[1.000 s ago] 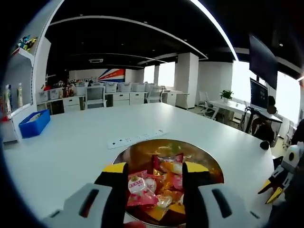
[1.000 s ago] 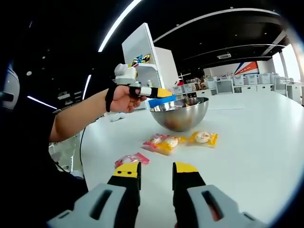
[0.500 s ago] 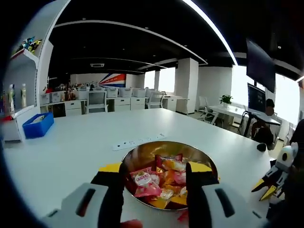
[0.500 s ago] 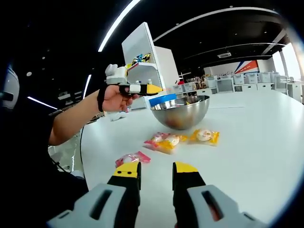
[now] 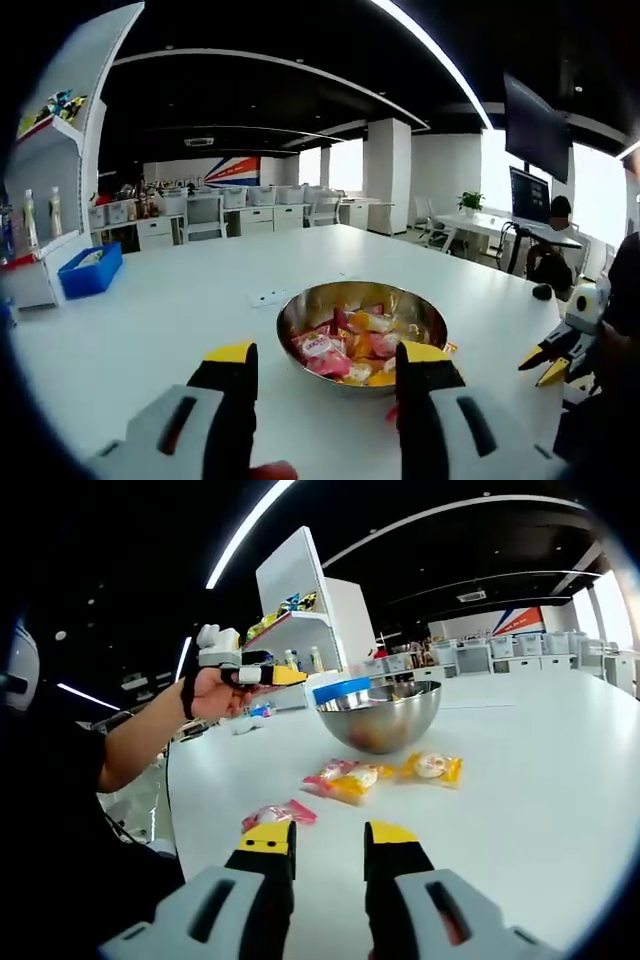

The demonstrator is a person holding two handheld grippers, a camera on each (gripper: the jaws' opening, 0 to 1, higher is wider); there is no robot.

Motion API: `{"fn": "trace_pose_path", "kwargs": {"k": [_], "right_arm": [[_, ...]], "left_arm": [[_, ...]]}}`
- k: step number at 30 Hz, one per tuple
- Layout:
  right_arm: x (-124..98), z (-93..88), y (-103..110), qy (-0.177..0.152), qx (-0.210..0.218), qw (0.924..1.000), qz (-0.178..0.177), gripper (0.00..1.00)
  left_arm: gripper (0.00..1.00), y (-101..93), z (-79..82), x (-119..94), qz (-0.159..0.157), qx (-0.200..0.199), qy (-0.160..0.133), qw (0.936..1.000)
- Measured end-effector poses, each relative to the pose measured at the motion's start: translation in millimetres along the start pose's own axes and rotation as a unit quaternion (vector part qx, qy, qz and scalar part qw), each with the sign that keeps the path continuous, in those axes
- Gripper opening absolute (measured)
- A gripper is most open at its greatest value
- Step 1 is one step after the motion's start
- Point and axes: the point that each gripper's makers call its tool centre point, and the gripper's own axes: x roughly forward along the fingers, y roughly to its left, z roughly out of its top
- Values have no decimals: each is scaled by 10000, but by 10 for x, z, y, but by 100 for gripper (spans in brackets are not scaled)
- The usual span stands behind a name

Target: Pick up the marshmallows scattered on the table and place them into the bowl on the table

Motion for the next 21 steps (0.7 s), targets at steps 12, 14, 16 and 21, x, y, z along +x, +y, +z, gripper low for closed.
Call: {"fn": "trace_pose_path", "kwargs": {"k": [12, 14, 16, 21], "right_arm": [[40, 27, 22, 12, -35, 10000, -6, 28], [54, 28, 39, 19, -44, 10000, 9, 29], [61, 27, 49, 27, -52, 10000, 21, 29], [55, 31, 38, 33, -66, 10000, -3, 29]], "left_arm": [[58, -87, -78, -439, -180, -68, -176, 9997], [58, -99, -128, -483, -263, -141, -148, 9994], [58, -97, -157, -517, -272, -165, -147, 9994], [58, -112, -241, -733, -369, -251, -196, 9988]]}}
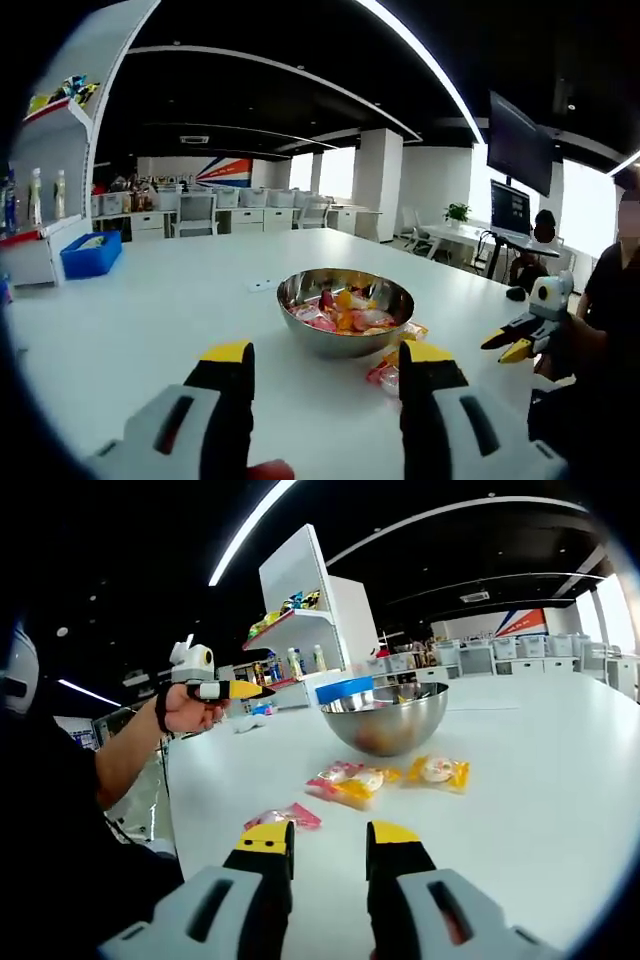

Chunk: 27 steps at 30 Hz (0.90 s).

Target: Pick up the marshmallows scattered on the table and place them into the bowl on the table

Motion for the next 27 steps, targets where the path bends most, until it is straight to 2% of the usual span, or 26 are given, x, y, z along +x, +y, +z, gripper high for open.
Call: {"fn": "trace_pose_path", "kwargs": {"k": [6, 13, 17, 21, 27], "right_arm": [[11, 28, -31, -7, -21, 10000, -36, 29], [-5, 100, -76, -64, -65, 9999, -71, 29], [-15, 102, -99, -64, -67, 9999, -92, 29], [-25, 117, -100, -73, -90, 9999, -77, 29], [-39, 160, -117, -80, -136, 9998, -91, 29]], "left_arm": [[58, -102, -89, -176, -124, -42, -50, 9999], [58, -284, -122, -397, -196, 216, -129, 9995], [56, -325, -119, -517, -190, 73, -307, 9993], [56, -437, -198, -606, -237, -20, -389, 9990], [56, -495, -344, -664, -85, 91, -242, 9996]]}}
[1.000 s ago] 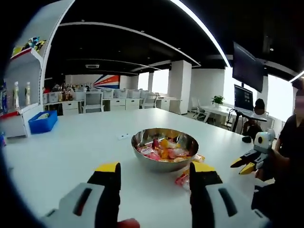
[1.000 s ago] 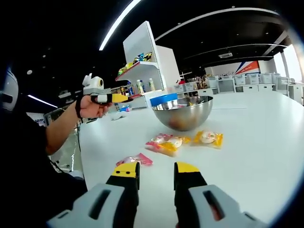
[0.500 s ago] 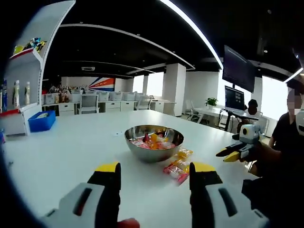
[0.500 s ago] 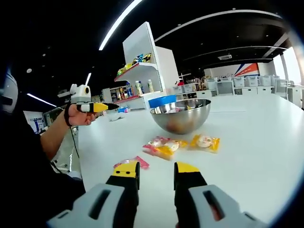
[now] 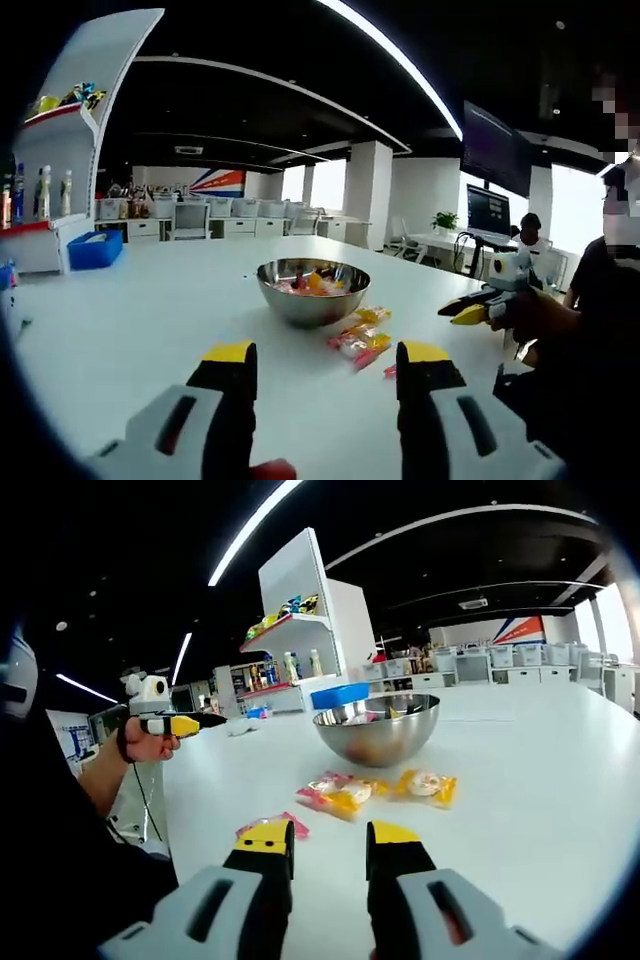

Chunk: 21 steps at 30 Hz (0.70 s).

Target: Pick up the marshmallows scattered on the table and place them into the bowl on the table

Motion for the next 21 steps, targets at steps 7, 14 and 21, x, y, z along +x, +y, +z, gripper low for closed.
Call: {"fn": "trace_pose_path", "kwargs": {"k": [7, 14, 21], "right_arm": [[-37, 39, 32, -33, -46, 10000, -26, 29], [-56, 72, 22, -55, -72, 9999, -69, 29], [-56, 70, -22, -16, -91, 9999, -87, 29]], "left_arm": [[56, -29, 24, -98, 174, 114, -70, 9998], [56, -63, -12, -23, 71, 7, -101, 9999], [56, -65, -41, 3, 42, -66, -105, 9999]]}}
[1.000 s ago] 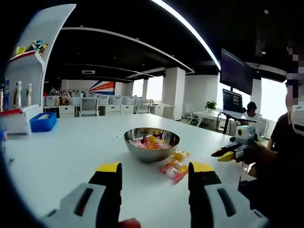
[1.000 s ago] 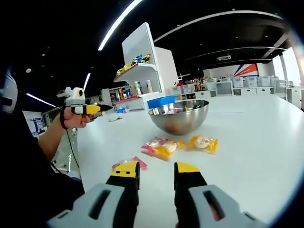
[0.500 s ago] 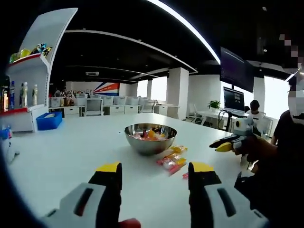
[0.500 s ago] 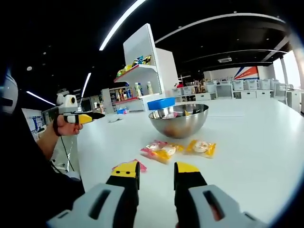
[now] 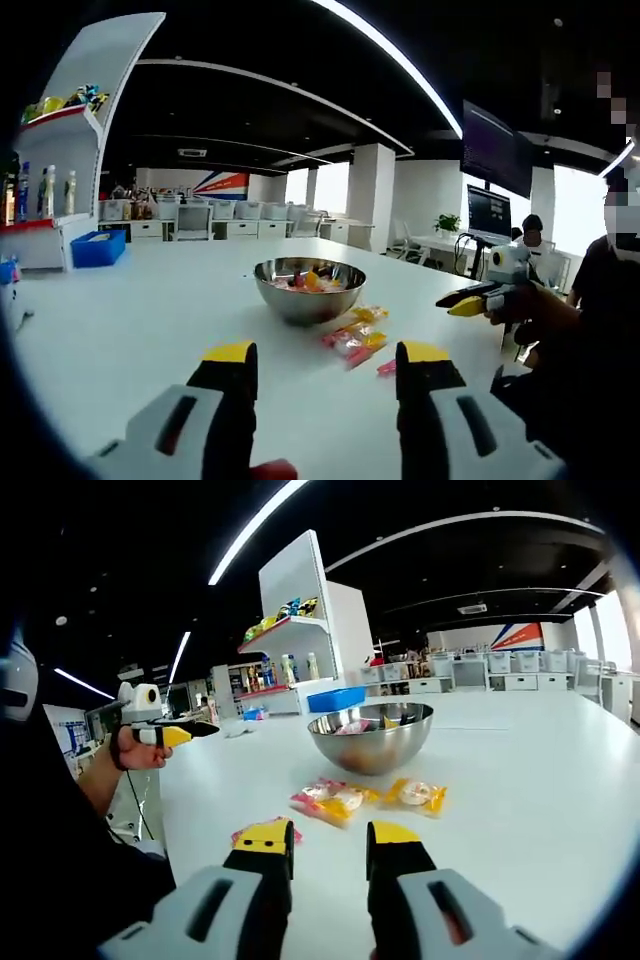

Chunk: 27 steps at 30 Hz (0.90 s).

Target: Pick up the marshmallows scattered on the table and place them into the bowl on the table

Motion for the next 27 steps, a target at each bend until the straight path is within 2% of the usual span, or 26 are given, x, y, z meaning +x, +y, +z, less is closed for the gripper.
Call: {"fn": "trace_pose_path", "kwargs": {"k": [8, 21, 27], "right_arm": [[95, -60, -122, 281, -195, 9993, 125, 32], [131, 75, -447, 479, -652, 9967, 8, 33], [240, 69, -484, 694, -874, 9936, 152, 33]], "left_arm": [[55, -64, -8, 44, -123, -46, -13, 9999], [55, -82, -59, 84, -167, -86, 56, 9998], [55, -111, -59, 97, -208, -70, 69, 9997]]}}
